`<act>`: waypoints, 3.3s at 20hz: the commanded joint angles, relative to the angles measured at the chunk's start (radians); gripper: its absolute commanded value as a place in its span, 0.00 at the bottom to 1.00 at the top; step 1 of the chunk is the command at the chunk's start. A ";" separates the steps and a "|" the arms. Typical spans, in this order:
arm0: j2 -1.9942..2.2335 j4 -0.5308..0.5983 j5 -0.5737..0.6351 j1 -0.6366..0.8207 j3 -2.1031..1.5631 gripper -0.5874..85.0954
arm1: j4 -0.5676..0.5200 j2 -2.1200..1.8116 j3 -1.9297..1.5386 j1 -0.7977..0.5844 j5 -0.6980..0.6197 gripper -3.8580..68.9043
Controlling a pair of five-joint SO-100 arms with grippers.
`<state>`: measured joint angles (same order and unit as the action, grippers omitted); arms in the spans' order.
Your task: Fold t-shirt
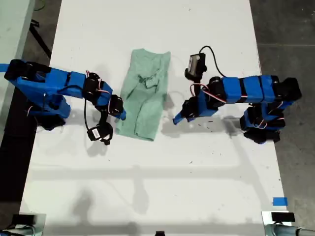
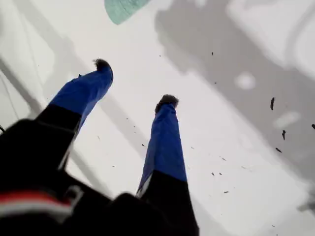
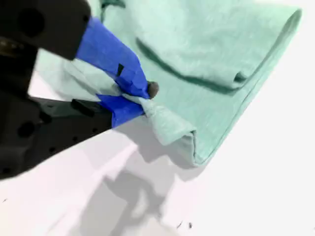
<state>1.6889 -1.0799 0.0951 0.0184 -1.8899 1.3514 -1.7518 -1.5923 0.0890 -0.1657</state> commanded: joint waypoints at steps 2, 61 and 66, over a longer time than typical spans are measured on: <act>-0.229 0.149 0.067 -0.046 0.278 0.01 | -0.058 -0.144 -0.084 0.006 0.031 0.36; -0.698 -0.511 -0.295 -0.394 1.029 0.01 | 0.132 0.646 0.703 0.270 0.270 0.04; -0.658 -0.431 -0.382 -0.463 1.037 0.01 | 0.035 0.560 0.598 0.313 0.367 0.03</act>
<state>0.9480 -1.5140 -0.2730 -0.4034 -0.8851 1.4128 -1.0983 -0.9649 0.3927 0.1917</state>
